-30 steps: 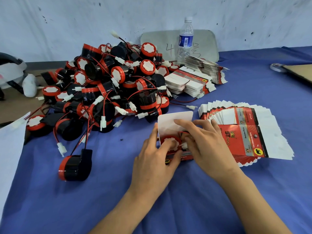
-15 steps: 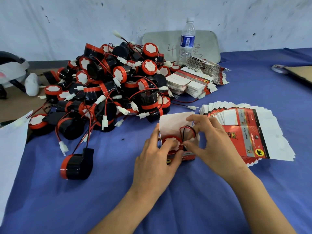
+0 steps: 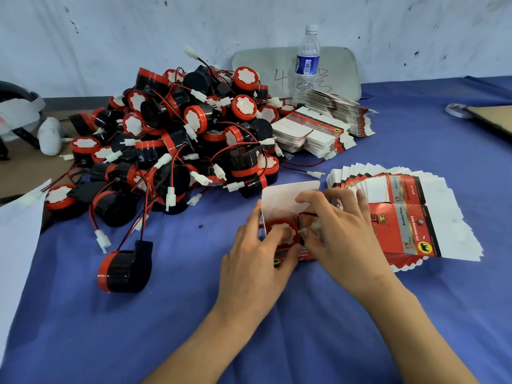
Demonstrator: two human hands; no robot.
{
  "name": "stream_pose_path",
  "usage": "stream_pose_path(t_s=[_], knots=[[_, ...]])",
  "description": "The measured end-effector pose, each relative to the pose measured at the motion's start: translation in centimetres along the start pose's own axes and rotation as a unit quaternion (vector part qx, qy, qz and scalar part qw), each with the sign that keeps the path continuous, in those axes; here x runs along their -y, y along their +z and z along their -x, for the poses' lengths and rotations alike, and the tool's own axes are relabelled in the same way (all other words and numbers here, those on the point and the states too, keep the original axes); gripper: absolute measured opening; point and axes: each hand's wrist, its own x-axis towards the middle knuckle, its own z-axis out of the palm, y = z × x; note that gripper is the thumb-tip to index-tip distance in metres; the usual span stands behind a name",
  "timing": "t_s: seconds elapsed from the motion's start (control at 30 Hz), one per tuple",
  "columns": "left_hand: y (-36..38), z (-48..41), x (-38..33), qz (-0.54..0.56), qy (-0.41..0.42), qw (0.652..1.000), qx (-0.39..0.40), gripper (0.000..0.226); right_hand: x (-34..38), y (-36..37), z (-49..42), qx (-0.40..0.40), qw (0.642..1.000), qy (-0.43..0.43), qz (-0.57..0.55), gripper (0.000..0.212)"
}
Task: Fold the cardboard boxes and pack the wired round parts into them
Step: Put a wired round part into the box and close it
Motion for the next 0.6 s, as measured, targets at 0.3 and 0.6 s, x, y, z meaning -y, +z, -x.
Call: stream_pose_path(t_s=[0.3,0.6], knots=[[0.2,-0.1,-0.2,0.009,-0.005,1.000,-0.009,0.032,1.2,1.1,-0.1,-0.071,0.993,0.045,0.079,0.033],[0.3,0.0,-0.2,0.006,-0.002,1.000,-0.024,0.030,0.8,1.2,-0.3,-0.095,0.985,0.070,0.128,0.013]])
